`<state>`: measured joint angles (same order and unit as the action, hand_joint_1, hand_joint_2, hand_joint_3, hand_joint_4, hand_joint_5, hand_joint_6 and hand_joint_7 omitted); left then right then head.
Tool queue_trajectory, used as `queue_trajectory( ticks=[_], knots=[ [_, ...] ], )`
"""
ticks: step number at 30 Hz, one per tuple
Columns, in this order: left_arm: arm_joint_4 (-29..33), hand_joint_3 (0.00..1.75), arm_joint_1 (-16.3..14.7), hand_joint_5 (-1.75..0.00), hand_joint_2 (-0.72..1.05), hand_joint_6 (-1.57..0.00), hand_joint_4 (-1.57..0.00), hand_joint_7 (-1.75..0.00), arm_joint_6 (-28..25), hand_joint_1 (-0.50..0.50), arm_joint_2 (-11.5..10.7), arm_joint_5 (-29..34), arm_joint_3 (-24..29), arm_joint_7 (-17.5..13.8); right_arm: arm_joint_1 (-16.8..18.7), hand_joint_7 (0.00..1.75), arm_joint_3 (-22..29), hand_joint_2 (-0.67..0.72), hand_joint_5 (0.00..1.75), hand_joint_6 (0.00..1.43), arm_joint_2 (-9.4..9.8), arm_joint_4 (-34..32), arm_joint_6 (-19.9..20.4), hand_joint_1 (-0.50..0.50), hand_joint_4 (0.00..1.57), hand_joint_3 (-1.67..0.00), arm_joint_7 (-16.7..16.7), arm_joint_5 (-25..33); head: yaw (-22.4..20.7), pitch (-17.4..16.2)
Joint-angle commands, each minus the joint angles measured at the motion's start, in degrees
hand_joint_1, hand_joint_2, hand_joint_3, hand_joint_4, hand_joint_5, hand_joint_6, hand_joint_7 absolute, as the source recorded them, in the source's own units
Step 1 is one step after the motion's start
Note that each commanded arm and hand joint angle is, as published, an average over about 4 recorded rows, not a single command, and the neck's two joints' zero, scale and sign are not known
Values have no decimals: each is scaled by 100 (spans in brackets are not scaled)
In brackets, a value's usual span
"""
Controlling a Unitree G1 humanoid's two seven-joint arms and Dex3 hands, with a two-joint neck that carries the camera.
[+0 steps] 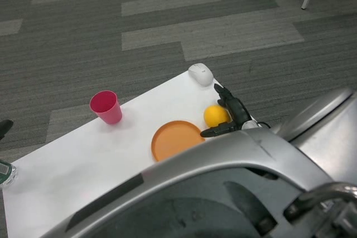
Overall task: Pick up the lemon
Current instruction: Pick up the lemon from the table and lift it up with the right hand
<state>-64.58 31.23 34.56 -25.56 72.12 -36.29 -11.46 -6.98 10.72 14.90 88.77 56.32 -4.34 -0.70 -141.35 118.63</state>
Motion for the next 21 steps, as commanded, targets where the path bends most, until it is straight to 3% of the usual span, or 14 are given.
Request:
queue_trajectory(
  ticks=[1, 3, 7, 9, 17, 21],
  knots=[
    [24, 7, 14, 0, 96, 0, -4, 0, -2, 50, -37, 28, 59, 4, 4, 0, -20, -45, 78, 0, -99, 48, -257, -12, 0, -36, 19, -178, 0, -7],
    [24, 4, 12, 0, 96, 0, -4, 0, -2, 50, -37, 30, 61, 4, 4, 0, -33, -51, 78, 0, -106, 44, -295, -12, 0, -48, 10, -244, -3, -13],
    [24, 7, 3, 0, 96, 0, -4, 0, 5, 50, -39, 30, 68, 4, 6, 0, -97, -57, 78, 0, -121, 50, -332, -12, 0, -97, -104, -325, -7, -11],
    [24, 4, -1, 0, 96, 0, -4, 0, 7, 50, -43, 30, 70, 4, 11, 0, -110, -59, 80, 0, -126, 52, -332, -12, 0, -111, -155, -336, -1, -20],
    [24, 9, -3, 0, 96, 0, -4, 0, 13, 50, -45, 30, 76, 2, 22, 16, -88, -54, 97, 0, -128, 44, -306, -12, 0, -123, -273, -334, -8, -30],
    [33, 7, -12, 0, 96, 0, -4, 0, 16, 50, -45, 30, 101, 4, 22, 24, -75, -54, 97, 0, -124, 44, -299, -12, 0, -127, -284, -334, -5, -30]
  ],
)
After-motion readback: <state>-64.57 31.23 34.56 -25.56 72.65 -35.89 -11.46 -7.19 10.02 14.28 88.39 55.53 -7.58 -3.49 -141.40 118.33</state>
